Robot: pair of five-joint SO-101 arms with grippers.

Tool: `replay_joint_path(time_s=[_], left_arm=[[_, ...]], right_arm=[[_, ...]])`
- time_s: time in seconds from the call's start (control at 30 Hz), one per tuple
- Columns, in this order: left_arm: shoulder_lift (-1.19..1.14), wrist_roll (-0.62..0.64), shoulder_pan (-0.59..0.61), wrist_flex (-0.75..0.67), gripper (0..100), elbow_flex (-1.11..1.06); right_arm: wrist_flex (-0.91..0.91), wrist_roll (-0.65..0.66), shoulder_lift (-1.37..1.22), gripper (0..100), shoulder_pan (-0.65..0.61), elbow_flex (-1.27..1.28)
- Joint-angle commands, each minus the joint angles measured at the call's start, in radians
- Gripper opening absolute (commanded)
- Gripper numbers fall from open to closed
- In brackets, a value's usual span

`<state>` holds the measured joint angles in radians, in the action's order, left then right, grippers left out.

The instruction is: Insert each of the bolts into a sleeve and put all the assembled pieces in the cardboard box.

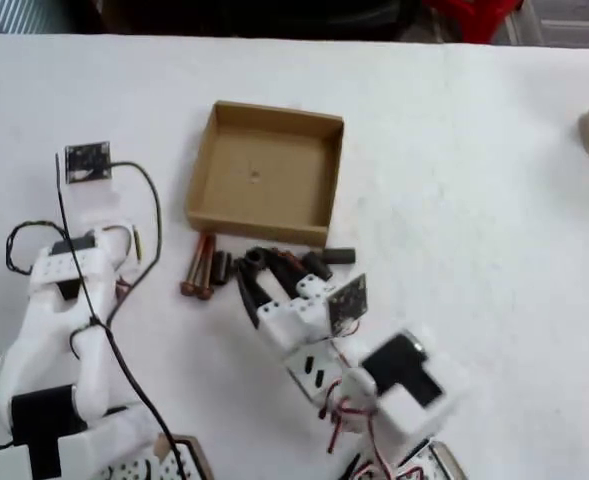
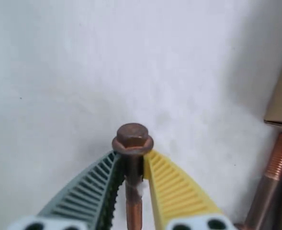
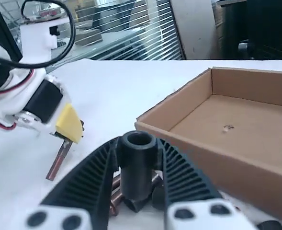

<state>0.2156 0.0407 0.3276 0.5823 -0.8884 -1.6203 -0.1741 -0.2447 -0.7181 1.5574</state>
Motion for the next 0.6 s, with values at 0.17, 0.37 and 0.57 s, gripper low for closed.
replay_joint_path(time_s=[0.17,0.37,0.57], left_arm=[[0.039,-0.008,-0.005,-0.023,2,0.011],[0.039,-0.008,-0.005,-0.023,2,0.012],[0.042,-0.008,-0.007,-0.023,2,0.011]], right_arm=[[-0.137,0.058,-0.193,1.6,-0.05,-0.112],[-0.137,0.058,-0.125,1.6,-0.051,-0.115],[-0.137,0.058,-0.125,1.6,-0.05,-0.137]])
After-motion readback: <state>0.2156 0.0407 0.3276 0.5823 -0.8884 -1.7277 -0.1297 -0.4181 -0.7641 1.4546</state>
